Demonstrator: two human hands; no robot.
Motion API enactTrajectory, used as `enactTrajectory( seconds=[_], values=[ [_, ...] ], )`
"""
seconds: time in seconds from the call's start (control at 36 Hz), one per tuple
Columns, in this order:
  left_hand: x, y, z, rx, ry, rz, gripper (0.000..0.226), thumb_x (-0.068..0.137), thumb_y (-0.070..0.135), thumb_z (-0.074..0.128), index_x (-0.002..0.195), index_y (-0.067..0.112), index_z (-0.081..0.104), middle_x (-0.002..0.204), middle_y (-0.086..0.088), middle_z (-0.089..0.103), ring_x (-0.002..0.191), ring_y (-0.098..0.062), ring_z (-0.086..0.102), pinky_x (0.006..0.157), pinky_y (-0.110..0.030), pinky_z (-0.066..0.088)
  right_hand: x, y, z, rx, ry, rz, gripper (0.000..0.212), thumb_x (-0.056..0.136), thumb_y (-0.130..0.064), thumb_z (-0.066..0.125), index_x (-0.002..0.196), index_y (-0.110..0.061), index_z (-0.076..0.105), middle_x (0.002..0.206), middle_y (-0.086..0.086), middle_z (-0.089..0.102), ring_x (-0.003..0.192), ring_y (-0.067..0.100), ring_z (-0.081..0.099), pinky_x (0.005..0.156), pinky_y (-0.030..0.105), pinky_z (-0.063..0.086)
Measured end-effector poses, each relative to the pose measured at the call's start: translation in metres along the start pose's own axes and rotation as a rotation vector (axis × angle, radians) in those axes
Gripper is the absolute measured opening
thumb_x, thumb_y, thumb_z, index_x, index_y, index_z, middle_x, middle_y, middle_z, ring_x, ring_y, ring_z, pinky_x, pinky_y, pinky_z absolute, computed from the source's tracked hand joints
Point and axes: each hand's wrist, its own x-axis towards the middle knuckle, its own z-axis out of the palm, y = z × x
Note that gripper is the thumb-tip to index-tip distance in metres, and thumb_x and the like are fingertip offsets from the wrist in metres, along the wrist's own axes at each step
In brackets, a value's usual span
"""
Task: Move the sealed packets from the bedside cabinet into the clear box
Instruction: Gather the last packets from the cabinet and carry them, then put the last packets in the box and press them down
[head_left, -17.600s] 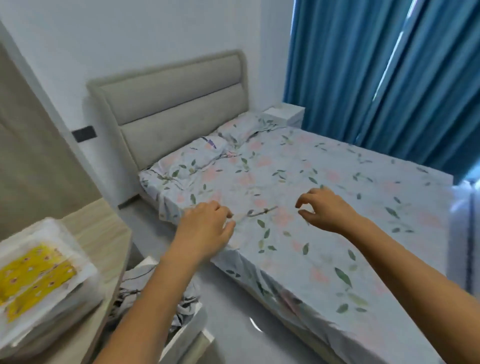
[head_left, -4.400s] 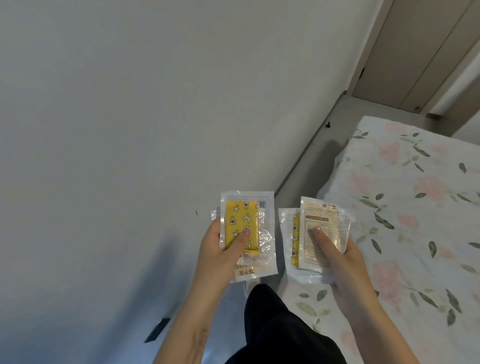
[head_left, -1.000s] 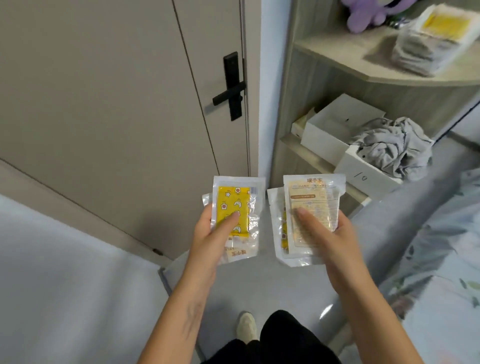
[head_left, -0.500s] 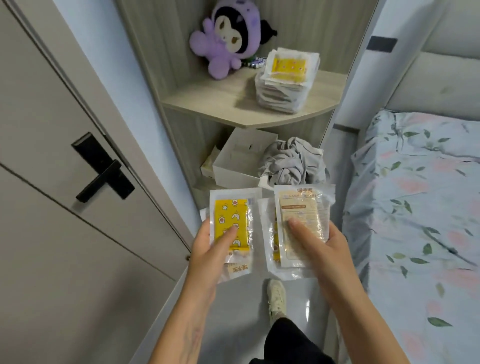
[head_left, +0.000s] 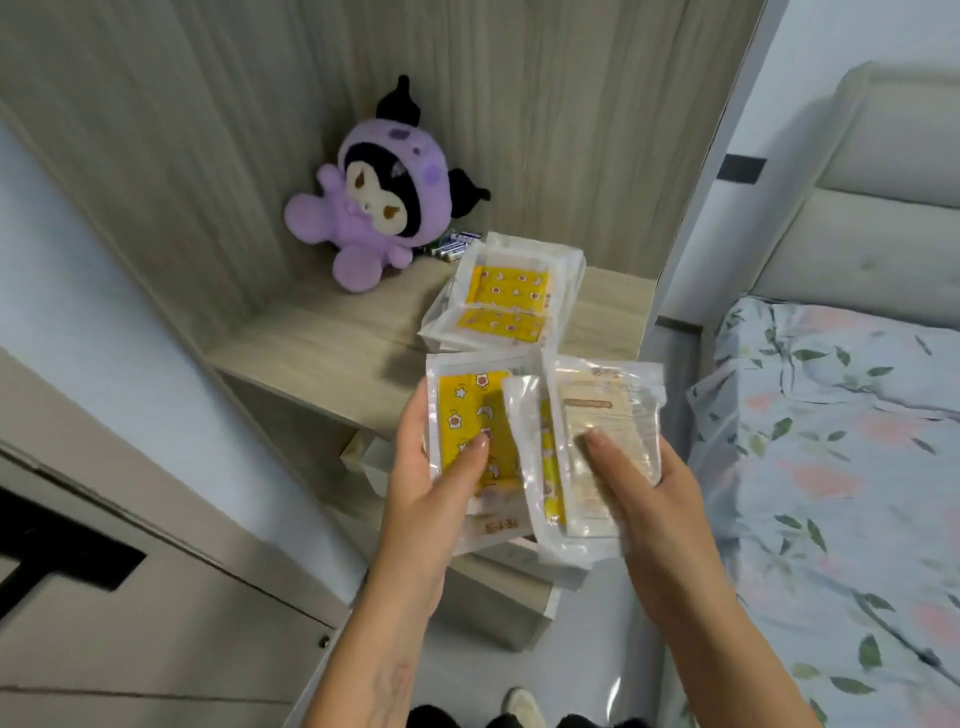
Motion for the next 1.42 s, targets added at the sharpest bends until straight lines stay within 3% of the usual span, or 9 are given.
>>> enactTrajectory(
  seconds=[0.17, 0.25, 0.39, 0.72, 0.83, 0.92, 1.06, 1.14, 1.42],
  values=[
    [0.029, 0.016, 0.006, 0.000, -0.049, 0.071, 0.074, 0.079, 0.026, 0.062, 0.121, 0.070, 0.020, 0.126, 0.016, 0.062, 0.116, -0.013, 0.061, 0.099, -0.053, 0.046, 0.034, -0.016, 0.013, 0.123, -0.039, -0.006, 0.039, 0.077, -0.040, 0.053, 0.108, -0.019, 0.064, 0.094, 0.003, 0.075, 0.081, 0.014, 0.072, 0.060, 0.022, 0.056],
    [0.042, 0.023, 0.012, -0.048, -0.080, 0.065, 0.083, 0.081, 0.020, 0.059, 0.135, 0.059, 0.010, 0.112, 0.017, 0.069, 0.104, -0.010, 0.066, 0.093, -0.038, 0.053, 0.048, -0.022, 0.023, 0.044, -0.041, -0.067, 0.033, 0.078, -0.036, 0.057, 0.104, -0.019, 0.066, 0.093, 0.001, 0.075, 0.080, 0.012, 0.072, 0.060, 0.019, 0.054],
    [0.061, 0.040, 0.028, -0.186, -0.088, 0.054, 0.056, 0.081, 0.023, 0.053, 0.136, 0.021, 0.046, 0.110, 0.008, 0.072, 0.097, -0.003, 0.068, 0.069, -0.014, 0.052, 0.067, -0.027, 0.039, -0.072, -0.043, -0.161, 0.028, 0.081, -0.035, 0.058, 0.105, -0.022, 0.064, 0.095, -0.003, 0.074, 0.086, 0.011, 0.071, 0.066, 0.021, 0.054],
    [0.092, 0.037, 0.044, -0.128, -0.338, 0.080, 0.035, 0.091, 0.016, 0.060, 0.119, 0.037, 0.052, 0.111, 0.008, 0.071, 0.106, -0.006, 0.065, 0.083, -0.016, 0.052, 0.094, -0.031, 0.048, -0.150, -0.140, -0.258, 0.048, 0.078, -0.032, 0.059, 0.124, -0.034, 0.049, 0.112, -0.015, 0.068, 0.105, -0.003, 0.062, 0.077, 0.006, 0.047],
    [0.101, 0.016, 0.042, 0.309, -0.177, 0.399, 0.050, 0.080, 0.063, 0.056, 0.125, 0.042, 0.047, 0.137, 0.013, 0.051, 0.123, 0.004, 0.049, 0.096, -0.009, 0.040, 0.095, -0.031, 0.038, -0.116, -0.152, -0.203, 0.055, 0.062, -0.051, 0.081, 0.112, -0.041, 0.061, 0.112, -0.004, 0.070, 0.107, 0.012, 0.065, 0.084, 0.024, 0.053],
    [0.123, 0.005, 0.031, 0.840, -0.056, 0.772, 0.041, 0.093, 0.062, 0.030, 0.103, 0.035, 0.059, 0.142, 0.022, 0.031, 0.130, 0.000, 0.026, 0.109, -0.022, 0.022, 0.104, -0.035, 0.026, -0.076, -0.109, -0.180, 0.084, 0.036, -0.057, 0.089, 0.110, -0.025, 0.066, 0.103, 0.007, 0.073, 0.095, 0.021, 0.070, 0.069, 0.023, 0.057],
    [0.149, 0.009, 0.007, 1.239, 0.021, 0.894, 0.029, 0.082, 0.044, 0.043, 0.092, 0.032, 0.068, 0.102, 0.012, 0.065, 0.102, -0.012, 0.045, 0.086, -0.037, 0.033, 0.132, -0.071, 0.014, -0.243, -0.160, -0.234, 0.082, 0.037, -0.063, 0.086, 0.108, -0.030, 0.064, 0.102, 0.003, 0.073, 0.091, 0.019, 0.071, 0.066, 0.024, 0.057],
    [0.152, -0.002, -0.003, 1.352, -0.031, 0.842, 0.031, 0.072, 0.042, 0.045, 0.090, 0.035, 0.070, 0.096, 0.010, 0.068, 0.097, -0.012, 0.047, 0.085, -0.036, 0.032, 0.157, -0.095, 0.017, -0.427, -0.245, -0.260, 0.050, 0.067, -0.048, 0.075, 0.112, -0.032, 0.059, 0.106, 0.001, 0.069, 0.095, 0.017, 0.069, 0.073, 0.027, 0.056],
    [0.146, -0.006, -0.015, 0.962, 0.075, 0.809, 0.050, 0.057, 0.056, 0.054, 0.093, 0.024, 0.042, 0.106, 0.004, 0.044, 0.070, -0.008, 0.051, 0.051, -0.017, 0.041, 0.211, -0.085, 0.065, -0.913, -0.557, -0.026, 0.056, 0.071, -0.040, 0.079, 0.116, -0.013, 0.060, 0.111, 0.003, 0.070, 0.103, 0.018, 0.066, 0.096, 0.041, 0.051]
  ],
)
